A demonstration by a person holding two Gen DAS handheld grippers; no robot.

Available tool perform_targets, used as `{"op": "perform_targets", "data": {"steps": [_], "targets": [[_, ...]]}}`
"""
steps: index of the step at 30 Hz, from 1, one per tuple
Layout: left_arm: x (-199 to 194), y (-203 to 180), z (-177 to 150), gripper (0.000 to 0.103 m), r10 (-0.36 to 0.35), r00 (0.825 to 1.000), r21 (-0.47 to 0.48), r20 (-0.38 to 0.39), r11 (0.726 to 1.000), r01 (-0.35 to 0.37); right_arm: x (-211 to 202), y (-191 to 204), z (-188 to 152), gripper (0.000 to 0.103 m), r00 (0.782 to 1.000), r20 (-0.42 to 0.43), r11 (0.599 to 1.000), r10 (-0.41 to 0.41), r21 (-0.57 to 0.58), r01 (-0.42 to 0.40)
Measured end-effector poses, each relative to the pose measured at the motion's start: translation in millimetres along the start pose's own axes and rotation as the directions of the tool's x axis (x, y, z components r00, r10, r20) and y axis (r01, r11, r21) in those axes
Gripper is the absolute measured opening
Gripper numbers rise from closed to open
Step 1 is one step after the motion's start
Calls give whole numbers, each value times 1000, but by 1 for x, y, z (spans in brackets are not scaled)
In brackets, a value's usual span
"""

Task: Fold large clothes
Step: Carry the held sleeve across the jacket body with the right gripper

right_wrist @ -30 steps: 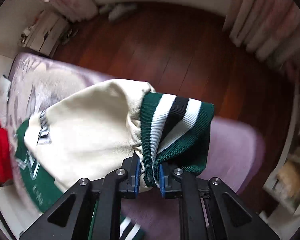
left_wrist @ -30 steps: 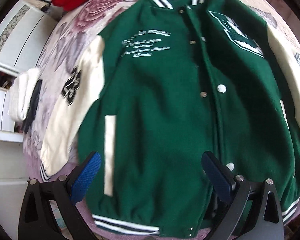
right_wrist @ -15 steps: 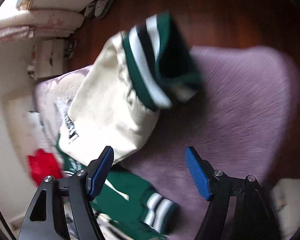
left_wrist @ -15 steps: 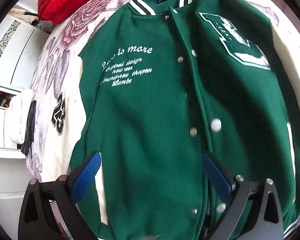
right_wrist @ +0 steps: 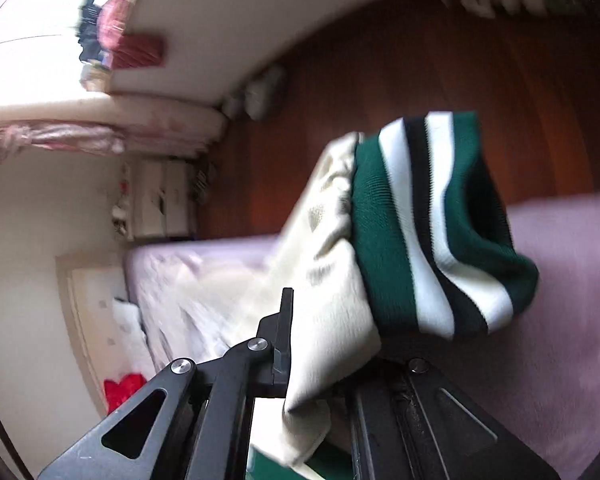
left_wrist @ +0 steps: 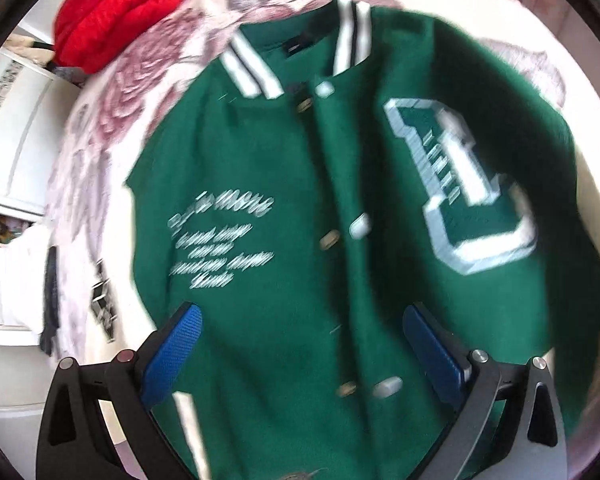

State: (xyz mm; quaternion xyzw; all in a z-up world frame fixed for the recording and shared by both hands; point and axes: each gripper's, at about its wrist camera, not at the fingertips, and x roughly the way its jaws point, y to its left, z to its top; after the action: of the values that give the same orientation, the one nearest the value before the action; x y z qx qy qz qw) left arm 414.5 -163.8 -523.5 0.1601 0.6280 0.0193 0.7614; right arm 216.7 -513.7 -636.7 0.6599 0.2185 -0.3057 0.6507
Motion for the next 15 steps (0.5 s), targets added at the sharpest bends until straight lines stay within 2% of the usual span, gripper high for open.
{"op": "perform_targets", "data": {"steps": [2,3,5,6,10,12,15], "targets": [[-5,-18,24,103,-63,998,15,14,998,63,7,50,19,4,999,38,998,36,-47,-34],[-5,-30,36,103,-88,996,34,18,996,88,2,69,43,4,998,49,996,48,-76,-44],[3,-61,64,103,-137,991,86,6,987,136,11,115,49,4,997,56,988,57,-150,-48],[11,-74,75,103,-152,988,100,-9,983,152,4,123,58,4,997,55,984,60,-170,-50],[74,-117,121,103,-157,982,80,-108,983,166,26,199,51,4,997,45,954,61,-297,-45],[97,-125,132,103,-146,980,70,-137,985,156,26,218,44,4,998,37,939,56,-341,-40],[92,-124,137,103,-145,984,97,-100,983,155,22,244,32,4,999,25,910,46,-413,-32]]}}
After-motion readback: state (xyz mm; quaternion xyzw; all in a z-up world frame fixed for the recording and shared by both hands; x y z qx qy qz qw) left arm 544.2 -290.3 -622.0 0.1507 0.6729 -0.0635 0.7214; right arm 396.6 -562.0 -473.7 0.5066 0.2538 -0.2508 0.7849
